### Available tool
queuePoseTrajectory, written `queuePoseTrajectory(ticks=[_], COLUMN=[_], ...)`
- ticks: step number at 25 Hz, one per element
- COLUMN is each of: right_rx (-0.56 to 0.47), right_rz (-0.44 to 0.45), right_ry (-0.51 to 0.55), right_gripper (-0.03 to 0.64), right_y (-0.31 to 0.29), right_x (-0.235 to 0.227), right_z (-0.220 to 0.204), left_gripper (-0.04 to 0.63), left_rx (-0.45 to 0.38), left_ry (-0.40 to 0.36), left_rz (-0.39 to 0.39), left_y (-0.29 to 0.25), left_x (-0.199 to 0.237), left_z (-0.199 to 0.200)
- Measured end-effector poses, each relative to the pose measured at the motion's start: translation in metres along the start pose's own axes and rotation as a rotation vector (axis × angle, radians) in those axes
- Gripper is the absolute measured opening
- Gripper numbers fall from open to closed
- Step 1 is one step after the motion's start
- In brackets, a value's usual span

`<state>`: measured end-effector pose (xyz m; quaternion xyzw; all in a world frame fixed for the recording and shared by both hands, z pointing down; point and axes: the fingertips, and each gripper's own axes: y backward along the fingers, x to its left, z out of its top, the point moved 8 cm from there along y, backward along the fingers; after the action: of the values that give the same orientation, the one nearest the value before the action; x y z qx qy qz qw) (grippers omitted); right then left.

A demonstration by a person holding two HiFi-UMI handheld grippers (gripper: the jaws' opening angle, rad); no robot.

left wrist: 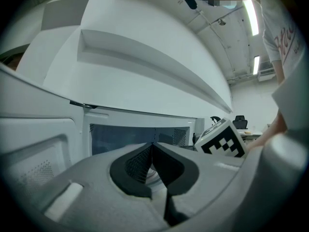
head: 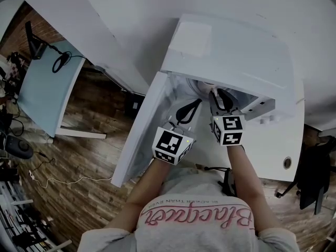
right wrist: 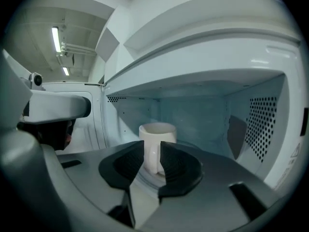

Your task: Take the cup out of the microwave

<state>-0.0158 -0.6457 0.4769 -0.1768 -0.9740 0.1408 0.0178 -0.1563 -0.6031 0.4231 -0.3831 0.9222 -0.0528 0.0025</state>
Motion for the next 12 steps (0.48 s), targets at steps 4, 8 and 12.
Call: queuePoseTrajectory(ticks=[4,8,12], right_rx=[0.016,0.006,0.003], right_rz=[-0.013,-0.030,-0.033], right_ry=[0.003,-0.005,-0.005], right_gripper=[0.103,0.067,0.066], right_y=[-0.007,-0.012,-0.016], right_x=[-0.001,-0.003,-0.004], right_z=[-0.002,-0.004,-0.006], left_gripper=[0.006,0.007,0.008], left_rx=[0.004,0.010,0.016], left_ry=[-0.002,0.002,-0.001], left_rz=[-0.004,-0.002,-0.008], left_y=[-0.003,-0.004,-0.005], left_x=[0.003,0.006,0.006], left_z=[-0.002,-0.005,-0.007])
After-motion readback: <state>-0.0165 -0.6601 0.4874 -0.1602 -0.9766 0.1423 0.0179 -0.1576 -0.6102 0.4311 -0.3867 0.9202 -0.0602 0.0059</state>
